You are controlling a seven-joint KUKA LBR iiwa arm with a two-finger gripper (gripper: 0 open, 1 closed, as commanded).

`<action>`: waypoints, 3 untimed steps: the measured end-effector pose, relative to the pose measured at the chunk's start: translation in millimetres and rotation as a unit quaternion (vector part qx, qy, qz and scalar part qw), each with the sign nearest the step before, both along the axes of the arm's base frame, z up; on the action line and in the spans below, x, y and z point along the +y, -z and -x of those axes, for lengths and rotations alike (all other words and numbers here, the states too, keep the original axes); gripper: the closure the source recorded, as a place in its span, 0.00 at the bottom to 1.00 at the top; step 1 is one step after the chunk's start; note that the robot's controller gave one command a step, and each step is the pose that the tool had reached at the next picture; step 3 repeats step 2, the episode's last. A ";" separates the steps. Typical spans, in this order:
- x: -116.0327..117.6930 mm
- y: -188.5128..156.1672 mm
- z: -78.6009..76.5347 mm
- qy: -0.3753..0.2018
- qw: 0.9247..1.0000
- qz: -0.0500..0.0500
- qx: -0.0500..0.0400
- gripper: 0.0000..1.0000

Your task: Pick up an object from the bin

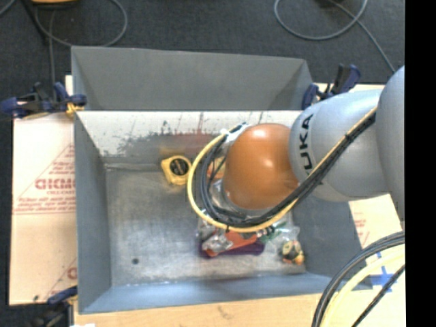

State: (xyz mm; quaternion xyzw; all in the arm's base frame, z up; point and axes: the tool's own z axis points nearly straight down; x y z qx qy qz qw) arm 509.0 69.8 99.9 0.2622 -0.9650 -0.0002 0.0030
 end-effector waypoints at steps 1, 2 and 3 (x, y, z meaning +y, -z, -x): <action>-13.1 -55.9 -7.8 -0.002 1.000 -0.001 -0.001 1.00; -80.4 -142.8 -6.5 0.030 1.000 -0.001 -0.004 1.00; -80.4 -142.8 -6.5 0.030 1.000 -0.001 -0.004 1.00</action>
Offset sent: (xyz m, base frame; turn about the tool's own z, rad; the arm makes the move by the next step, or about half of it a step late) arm 0.0055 -0.0802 0.1424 0.0546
